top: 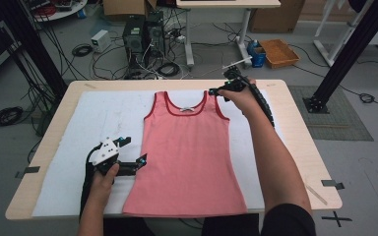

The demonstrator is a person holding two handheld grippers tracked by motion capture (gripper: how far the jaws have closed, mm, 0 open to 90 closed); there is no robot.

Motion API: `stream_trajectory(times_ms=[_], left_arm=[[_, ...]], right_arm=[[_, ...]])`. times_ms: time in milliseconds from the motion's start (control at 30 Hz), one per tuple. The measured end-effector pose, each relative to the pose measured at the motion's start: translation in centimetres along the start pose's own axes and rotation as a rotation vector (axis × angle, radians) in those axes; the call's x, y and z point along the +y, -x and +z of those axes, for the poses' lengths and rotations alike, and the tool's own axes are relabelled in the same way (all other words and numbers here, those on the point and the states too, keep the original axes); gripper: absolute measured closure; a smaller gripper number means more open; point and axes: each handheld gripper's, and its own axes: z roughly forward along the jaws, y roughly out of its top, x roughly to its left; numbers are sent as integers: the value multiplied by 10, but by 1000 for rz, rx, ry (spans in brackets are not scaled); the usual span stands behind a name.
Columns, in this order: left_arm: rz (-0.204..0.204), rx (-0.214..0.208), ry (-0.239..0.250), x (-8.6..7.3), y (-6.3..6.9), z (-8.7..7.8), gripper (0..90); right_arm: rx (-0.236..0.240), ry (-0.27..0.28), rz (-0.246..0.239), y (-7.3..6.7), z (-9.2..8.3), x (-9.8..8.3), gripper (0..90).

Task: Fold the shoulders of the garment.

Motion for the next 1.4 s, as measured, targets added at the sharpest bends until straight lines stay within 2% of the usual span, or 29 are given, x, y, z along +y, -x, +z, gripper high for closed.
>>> stream_trajectory(times_ms=[67, 133, 167, 200, 267, 333, 400, 533, 567, 700, 800, 867, 900, 967, 1000, 1067, 1167, 1300, 1333, 1400], left_arm=[[-1, 0, 0, 0, 0, 0, 123], [3, 0, -1, 0, 1, 0, 123], [3, 2, -2, 0, 1, 0, 123], [2, 3, -3, 0, 1, 0, 123], [4, 2, -8, 0, 0, 1, 123], [0, 2, -13, 1, 1, 1, 123], [2, 2, -21, 1, 1, 2, 123], [7, 5, -29, 1, 1, 3, 123], [8, 4, -29, 1, 1, 3, 123], [3, 7, -35, 1, 2, 3, 123], [12, 8, -48, 2, 2, 5, 123], [13, 15, -55, 2, 2, 5, 123], [17, 17, -60, 2, 3, 6, 123], [21, 23, -65, 2, 4, 7, 123], [21, 23, -66, 2, 4, 7, 123], [12, 21, -66, 2, 3, 7, 123], [-7, 16, -67, 2, 1, 7, 123], [-1, 17, -72, 2, 1, 7, 123], [-7, 17, -70, 2, 1, 7, 123], [-11, 20, -72, 2, 1, 7, 123]], right_arm=[[-32, -40, -9, -1, 17, 6, 204], [-20, -46, -6, -1, 33, 9, 204], [-17, -45, 2, 1, 40, 9, 204], [-26, -70, 21, 2, 49, 9, 204], [-76, -96, 44, 5, 66, 10, 205], [-70, -84, 53, 10, 84, 11, 205], [-74, -76, 56, 12, 89, 11, 212], [-89, -102, 116, 21, 110, 3, 274], [-94, -108, 121, 22, 114, 1, 297], [-129, -121, 107, 23, 126, -3, 532], [-126, -104, 102, 22, 128, -2, 709], [-137, -106, 64, 14, 129, -1, 863], [-137, -106, 64, 14, 129, -1, 863], [-151, -112, 33, 10, 127, 0, 876], [-135, -99, 22, 9, 122, 2, 878], [-134, -86, 15, 9, 118, 4, 878], [-122, -63, -4, 7, 104, 10, 878], [-111, -43, -45, 0, 87, 15, 878], [-105, -17, -60, -3, 76, 15, 878], [-104, -9, -62, -5, 72, 14, 878]])
